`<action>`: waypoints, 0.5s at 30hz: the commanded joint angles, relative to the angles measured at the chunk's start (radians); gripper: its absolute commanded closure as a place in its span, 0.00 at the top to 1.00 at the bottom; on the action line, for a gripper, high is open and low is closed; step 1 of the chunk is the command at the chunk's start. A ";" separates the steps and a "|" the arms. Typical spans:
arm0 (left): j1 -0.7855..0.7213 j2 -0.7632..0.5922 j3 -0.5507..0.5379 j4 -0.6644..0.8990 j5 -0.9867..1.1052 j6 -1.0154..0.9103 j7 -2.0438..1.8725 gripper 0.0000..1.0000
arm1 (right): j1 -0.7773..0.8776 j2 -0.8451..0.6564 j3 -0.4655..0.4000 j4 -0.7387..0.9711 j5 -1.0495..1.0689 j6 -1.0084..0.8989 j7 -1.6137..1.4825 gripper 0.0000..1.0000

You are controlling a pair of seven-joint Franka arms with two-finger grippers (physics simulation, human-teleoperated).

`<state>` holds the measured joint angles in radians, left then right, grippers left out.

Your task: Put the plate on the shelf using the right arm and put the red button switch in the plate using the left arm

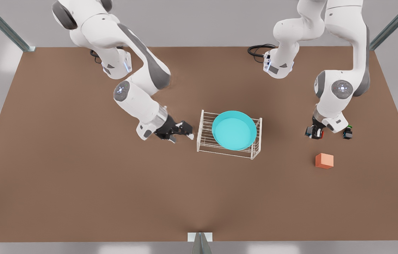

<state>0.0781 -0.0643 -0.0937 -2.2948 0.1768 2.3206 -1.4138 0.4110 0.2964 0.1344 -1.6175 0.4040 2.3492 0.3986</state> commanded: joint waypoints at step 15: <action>-0.156 0.172 -0.396 0.324 -0.203 -0.351 -0.415 0.48 | -0.460 -0.278 -0.087 0.050 -0.376 -0.801 -0.396 1.00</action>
<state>-0.1301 0.0930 -0.4860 -1.9849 -0.0224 1.9934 -1.5482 -0.4520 0.0182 0.0433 -1.5813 0.0328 1.6118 0.2180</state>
